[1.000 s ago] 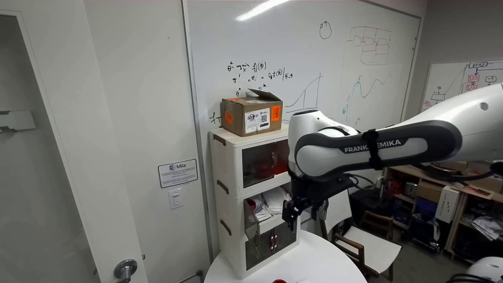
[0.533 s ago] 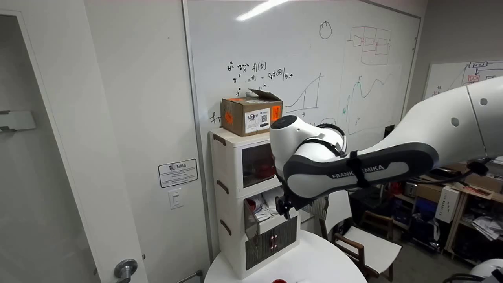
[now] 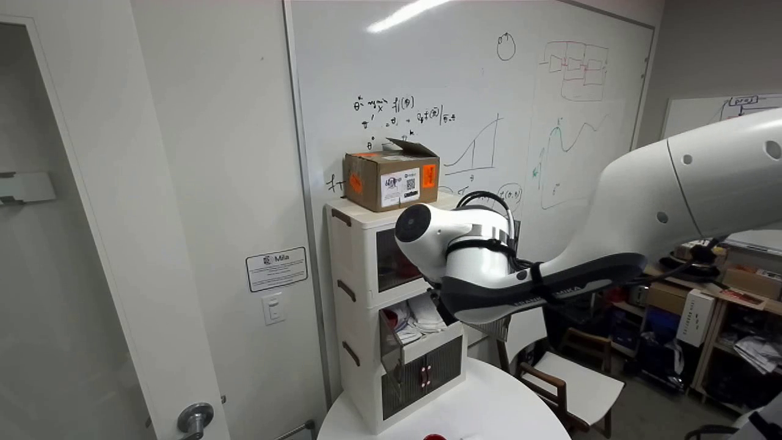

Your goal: Open the left door of the topmost cabinet.

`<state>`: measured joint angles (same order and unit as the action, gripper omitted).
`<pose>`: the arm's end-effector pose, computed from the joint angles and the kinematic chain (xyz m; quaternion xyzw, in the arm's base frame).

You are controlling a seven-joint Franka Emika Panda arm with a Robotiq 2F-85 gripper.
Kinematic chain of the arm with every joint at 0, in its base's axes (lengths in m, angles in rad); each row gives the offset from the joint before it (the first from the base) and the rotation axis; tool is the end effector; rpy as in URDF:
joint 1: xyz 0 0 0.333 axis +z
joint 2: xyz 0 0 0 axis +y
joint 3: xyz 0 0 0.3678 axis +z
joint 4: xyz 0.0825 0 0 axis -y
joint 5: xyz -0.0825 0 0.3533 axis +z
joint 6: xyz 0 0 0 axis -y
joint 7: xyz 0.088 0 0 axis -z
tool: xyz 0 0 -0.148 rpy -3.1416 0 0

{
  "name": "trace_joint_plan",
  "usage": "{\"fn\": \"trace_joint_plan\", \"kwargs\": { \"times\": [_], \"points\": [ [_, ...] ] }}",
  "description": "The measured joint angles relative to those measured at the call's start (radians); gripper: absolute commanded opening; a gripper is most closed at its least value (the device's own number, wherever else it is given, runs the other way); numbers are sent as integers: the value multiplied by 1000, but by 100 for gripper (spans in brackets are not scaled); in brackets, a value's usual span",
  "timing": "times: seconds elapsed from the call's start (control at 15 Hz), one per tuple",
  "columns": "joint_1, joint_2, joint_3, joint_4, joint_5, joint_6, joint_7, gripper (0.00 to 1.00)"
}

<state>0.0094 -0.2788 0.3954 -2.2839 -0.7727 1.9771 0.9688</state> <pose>0.4201 0.1166 0.5088 0.9134 -0.1089 0.2219 0.3235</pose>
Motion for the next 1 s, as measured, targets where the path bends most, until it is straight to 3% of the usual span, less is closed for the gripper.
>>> {"fn": "trace_joint_plan", "kwargs": {
  "times": [0.47,0.73,1.0],
  "points": [
    [12,136,-62,36,-491,-40,403,100],
    [50,231,-99,40,-721,-183,619,100],
    [100,308,-118,54,-821,-382,786,100]
  ]
}}
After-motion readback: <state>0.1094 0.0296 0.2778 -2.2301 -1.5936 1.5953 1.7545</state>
